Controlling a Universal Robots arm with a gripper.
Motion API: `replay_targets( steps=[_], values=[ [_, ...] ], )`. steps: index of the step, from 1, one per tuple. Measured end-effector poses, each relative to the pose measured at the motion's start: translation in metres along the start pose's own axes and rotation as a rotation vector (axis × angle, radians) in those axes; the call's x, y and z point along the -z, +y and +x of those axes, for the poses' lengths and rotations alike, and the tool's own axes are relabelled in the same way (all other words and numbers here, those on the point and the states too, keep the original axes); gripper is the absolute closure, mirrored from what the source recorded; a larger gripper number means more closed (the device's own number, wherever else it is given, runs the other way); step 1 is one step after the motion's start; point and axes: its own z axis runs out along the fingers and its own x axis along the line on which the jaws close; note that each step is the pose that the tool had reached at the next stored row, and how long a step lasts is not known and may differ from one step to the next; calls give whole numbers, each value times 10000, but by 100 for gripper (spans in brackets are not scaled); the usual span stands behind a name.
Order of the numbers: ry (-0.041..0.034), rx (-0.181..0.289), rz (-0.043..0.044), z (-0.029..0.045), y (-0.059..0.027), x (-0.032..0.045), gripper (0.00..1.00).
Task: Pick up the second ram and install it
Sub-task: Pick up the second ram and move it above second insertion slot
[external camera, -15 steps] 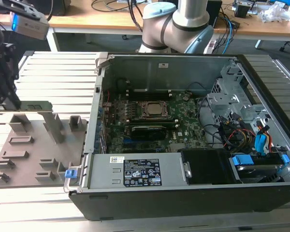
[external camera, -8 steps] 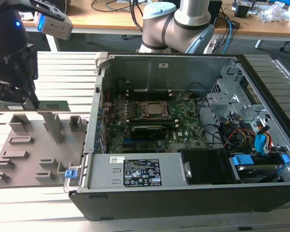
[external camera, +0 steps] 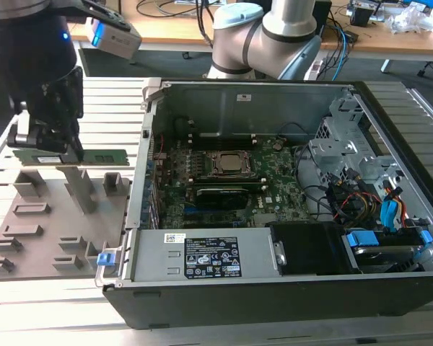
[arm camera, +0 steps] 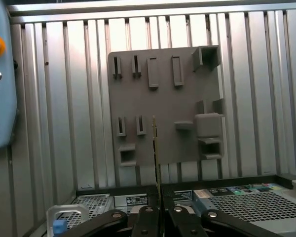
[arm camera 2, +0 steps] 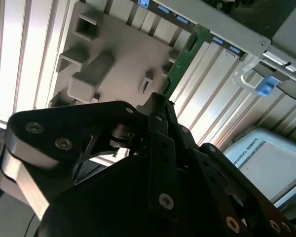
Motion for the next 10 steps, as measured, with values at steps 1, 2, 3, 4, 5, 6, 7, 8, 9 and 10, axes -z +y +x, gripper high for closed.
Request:
replay_targets(
  steps=[1,2,3,4,5,6,7,8,9,10],
  values=[
    [0,1,0,-2,-24,1,86],
    [0,1,-1,-7,-74,3,86],
    [0,1,0,-9,-96,3,86],
    [0,0,0,-12,-116,4,86],
    [-1,0,0,-16,-157,5,86],
    [-1,0,0,-23,-209,6,86],
    [0,1,0,-27,-242,8,86],
    [0,1,0,-34,-295,10,86],
    [0,0,0,-40,-334,11,86],
    [0,0,0,-45,-369,12,86]
  ],
)
